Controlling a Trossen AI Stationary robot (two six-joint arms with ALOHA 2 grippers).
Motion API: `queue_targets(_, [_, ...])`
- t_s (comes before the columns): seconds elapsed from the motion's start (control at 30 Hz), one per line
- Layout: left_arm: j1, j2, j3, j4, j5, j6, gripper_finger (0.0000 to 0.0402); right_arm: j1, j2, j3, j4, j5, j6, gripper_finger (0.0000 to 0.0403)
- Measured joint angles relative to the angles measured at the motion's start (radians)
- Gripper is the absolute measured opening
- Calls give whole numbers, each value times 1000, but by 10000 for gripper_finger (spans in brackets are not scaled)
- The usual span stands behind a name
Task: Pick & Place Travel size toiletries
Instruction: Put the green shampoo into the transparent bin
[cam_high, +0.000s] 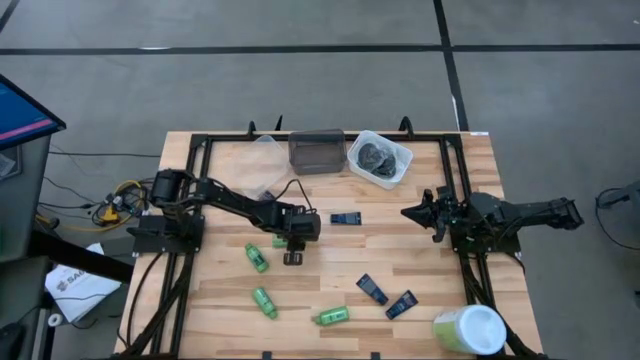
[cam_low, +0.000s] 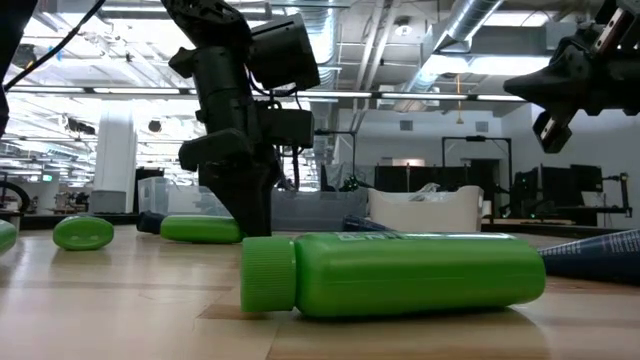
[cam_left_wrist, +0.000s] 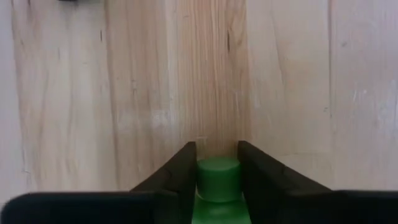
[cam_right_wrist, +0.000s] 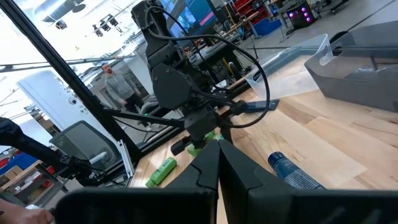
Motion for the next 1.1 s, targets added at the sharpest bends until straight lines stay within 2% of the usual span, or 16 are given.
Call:
queue_targets(0.3, [0,-7,0,-3,-3,-53,85,0,0,0,0,0,0,0])
queue_targets(0.5, [10,-120,0,8,-23,-136,85,0,0,0,0,0,0,0])
queue_targets(0.63, [35,-268,1,29,-128,-171,85,0,0,0,0,0,0,0])
queue_targets(0.77, [90,-441,-2,77,-315,-158,85,0,0,0,0,0,0,0])
queue_targets(0.9, [178,-620,-83,269,-429,-101,85,0,0,0,0,0,0,0])
queue_targets(1.1, [314,-840,-323,654,-456,-7,85,0,0,0,0,0,0,0])
